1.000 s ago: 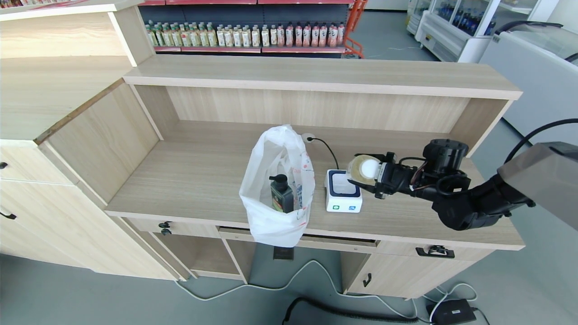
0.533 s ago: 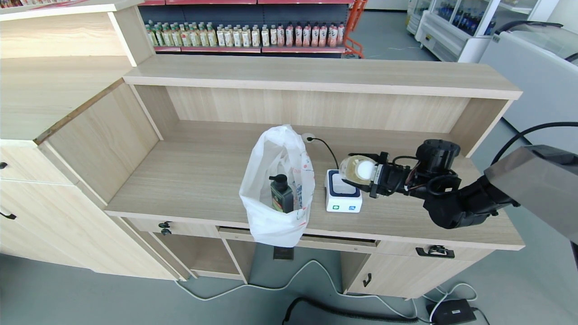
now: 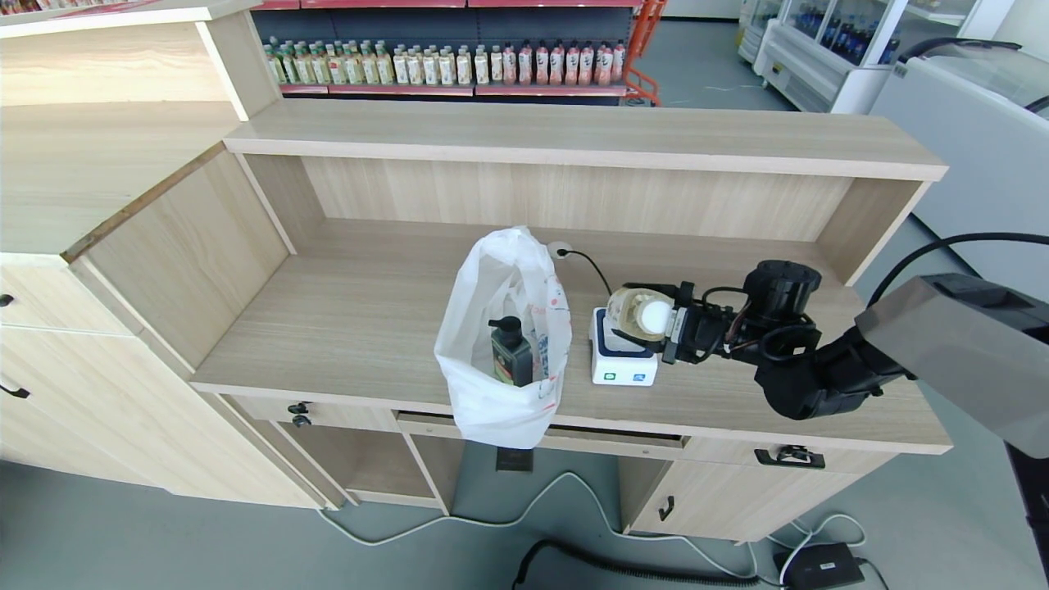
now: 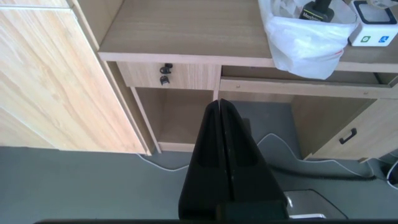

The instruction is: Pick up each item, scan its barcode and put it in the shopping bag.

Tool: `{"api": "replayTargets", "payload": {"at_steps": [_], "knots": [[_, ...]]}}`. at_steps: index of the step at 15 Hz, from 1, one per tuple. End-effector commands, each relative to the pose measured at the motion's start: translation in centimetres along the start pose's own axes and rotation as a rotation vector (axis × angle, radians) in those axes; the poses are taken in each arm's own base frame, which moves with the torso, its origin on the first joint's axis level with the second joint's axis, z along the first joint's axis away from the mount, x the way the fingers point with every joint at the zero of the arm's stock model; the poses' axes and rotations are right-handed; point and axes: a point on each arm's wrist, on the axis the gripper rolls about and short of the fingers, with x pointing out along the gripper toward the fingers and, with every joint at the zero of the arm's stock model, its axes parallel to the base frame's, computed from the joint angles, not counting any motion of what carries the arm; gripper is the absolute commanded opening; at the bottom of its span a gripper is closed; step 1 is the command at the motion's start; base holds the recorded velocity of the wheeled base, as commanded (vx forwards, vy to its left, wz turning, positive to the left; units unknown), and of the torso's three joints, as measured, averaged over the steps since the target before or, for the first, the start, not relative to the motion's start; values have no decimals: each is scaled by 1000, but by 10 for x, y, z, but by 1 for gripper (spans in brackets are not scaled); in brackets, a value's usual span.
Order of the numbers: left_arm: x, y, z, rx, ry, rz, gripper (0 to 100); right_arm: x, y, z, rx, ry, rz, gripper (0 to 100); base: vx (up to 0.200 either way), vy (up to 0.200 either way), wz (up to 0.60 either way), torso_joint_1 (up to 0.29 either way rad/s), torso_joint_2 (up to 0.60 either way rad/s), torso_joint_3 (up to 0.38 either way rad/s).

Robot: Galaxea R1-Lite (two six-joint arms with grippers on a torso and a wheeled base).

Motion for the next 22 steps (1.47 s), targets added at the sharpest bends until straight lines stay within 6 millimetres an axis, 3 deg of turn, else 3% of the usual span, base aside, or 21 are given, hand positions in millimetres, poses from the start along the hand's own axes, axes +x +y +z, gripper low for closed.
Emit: {"api": "replayTargets", "payload": {"at_steps": [1, 17, 22], "knots": [[0, 0, 0, 0, 0, 0, 0, 1, 3, -2, 5, 1, 3, 0, 0, 0, 0, 0, 0, 0], [0, 0, 0, 0, 0, 0, 0, 1, 11, -8, -3, -19, 8, 0, 0, 0, 0, 0, 0, 0], [0, 0, 0, 0, 0, 0, 0, -3, 2, -4, -1, -18, -7, 0, 0, 0, 0, 0, 0, 0]]}}
